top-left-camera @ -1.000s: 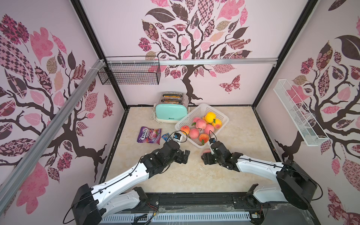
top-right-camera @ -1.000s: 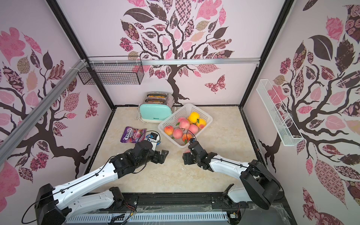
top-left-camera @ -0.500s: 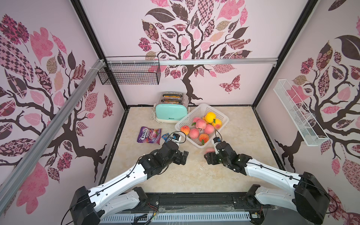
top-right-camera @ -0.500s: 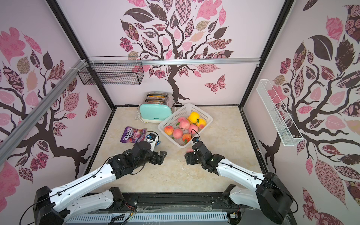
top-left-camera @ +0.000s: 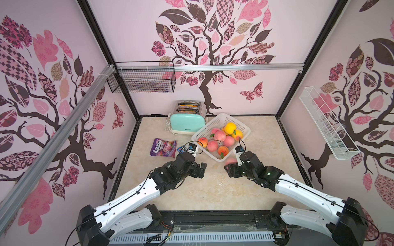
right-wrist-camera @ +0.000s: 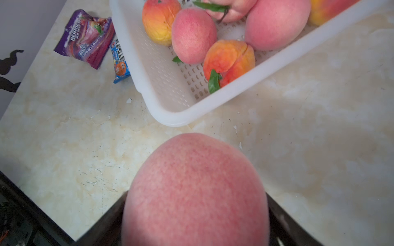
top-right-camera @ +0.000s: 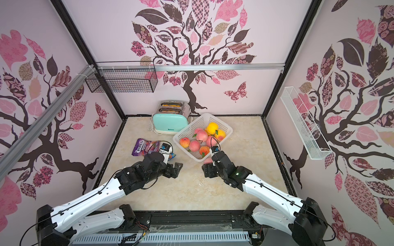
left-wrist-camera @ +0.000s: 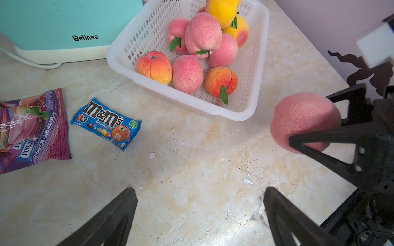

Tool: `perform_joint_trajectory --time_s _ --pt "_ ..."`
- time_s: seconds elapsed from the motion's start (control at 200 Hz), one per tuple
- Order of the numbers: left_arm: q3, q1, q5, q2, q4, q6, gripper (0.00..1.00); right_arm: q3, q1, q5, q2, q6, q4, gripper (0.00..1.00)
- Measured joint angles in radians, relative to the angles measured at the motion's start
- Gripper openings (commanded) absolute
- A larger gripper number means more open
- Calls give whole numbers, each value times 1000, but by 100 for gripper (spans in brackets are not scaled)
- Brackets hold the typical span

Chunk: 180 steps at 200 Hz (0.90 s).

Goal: Put the peaches into the basket
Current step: Pick up the peach from the center of the board, then place the peach in the basket.

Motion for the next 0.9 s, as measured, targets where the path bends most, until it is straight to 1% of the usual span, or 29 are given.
perform_joint_trajectory --time_s 0.205,0.54,0.9 --pt "19 0 -3 1 -2 13 97 101 0 0 40 -43 -10 79" --pt "71 9 -10 53 7 46 97 239 0 -2 224 -110 10 80" --pt "73 121 51 97 55 74 97 342 -8 -13 391 -154 54 81"
